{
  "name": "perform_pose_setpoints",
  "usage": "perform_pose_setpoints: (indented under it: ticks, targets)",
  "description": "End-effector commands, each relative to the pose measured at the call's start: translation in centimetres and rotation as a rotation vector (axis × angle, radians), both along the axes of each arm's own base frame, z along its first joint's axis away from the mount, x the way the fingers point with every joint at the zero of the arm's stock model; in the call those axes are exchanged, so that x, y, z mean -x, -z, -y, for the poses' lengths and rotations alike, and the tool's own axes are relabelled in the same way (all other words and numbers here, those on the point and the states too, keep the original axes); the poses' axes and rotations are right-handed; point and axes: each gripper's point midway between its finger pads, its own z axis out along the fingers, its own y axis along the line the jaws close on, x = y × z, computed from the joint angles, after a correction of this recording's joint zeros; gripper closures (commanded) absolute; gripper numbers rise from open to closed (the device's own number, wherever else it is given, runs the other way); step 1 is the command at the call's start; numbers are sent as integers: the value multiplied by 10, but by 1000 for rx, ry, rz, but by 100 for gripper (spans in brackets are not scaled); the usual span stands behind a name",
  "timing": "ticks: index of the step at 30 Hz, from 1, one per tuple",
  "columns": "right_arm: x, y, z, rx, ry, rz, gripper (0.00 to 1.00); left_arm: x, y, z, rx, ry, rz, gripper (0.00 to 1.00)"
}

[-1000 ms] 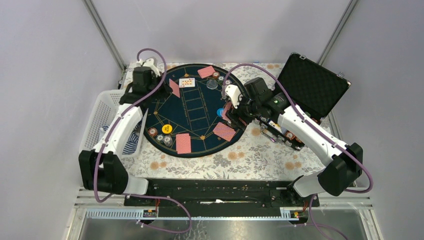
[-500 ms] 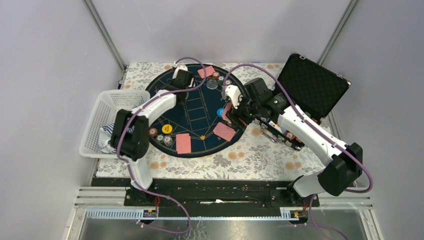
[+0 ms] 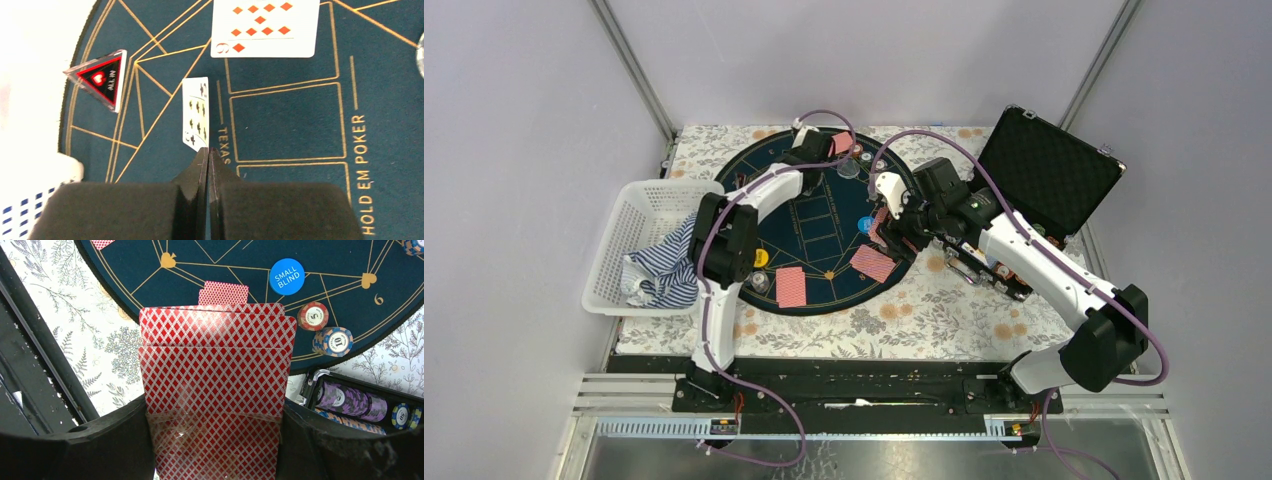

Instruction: Distribute texas hold em gaming equipment

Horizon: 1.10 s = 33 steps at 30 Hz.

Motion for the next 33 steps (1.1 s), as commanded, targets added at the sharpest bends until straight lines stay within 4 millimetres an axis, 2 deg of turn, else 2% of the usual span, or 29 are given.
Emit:
perform_pose_setpoints:
  ticks: [1,12,19,25,29,31,33]
  targets:
    - [-4,-17,-3,-59,1,48,100,-16,1,26,84,23,12,100]
    - [-5,-11,-1,-53,8,39,100,-33,32,58,198,39,-36,97]
    - [-5,-9,1,-45,14,37,100,-42,42,69,245,29,-34,84]
    - [-6,-8,1,-41,18,33,100,-46,47,79,298,39,-41,78]
    - [-7,-12,1,-45,16,38,100,-46,35,86,340,51,-27,61]
    - [-7,-14,0,-50,15,37,100,-48,15,90,373,66,8,49]
    - [-7,-16,-1,-52,12,38,100,-47,-7,91,392,81,39,41]
